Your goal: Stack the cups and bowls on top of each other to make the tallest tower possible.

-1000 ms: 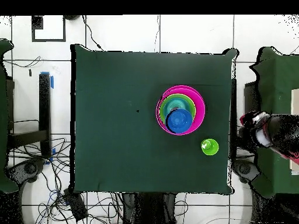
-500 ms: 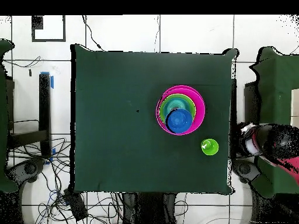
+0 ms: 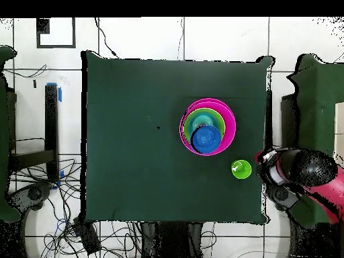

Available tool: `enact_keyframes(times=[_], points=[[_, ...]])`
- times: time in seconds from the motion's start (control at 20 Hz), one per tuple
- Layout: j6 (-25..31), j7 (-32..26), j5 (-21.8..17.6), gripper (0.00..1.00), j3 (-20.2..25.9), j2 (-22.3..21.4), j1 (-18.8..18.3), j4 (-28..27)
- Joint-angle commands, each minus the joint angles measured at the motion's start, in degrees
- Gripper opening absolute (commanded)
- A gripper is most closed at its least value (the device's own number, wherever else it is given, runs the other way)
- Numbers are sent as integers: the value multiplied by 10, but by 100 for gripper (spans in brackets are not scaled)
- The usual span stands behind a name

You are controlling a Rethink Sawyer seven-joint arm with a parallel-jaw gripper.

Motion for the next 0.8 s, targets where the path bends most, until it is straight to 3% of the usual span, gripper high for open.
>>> enact_keyframes(times=[0.05, 0.8], points=[[9, -14, 12, 100, 54, 40, 17, 55], [-31, -21, 0, 100, 53, 77, 4, 55]])
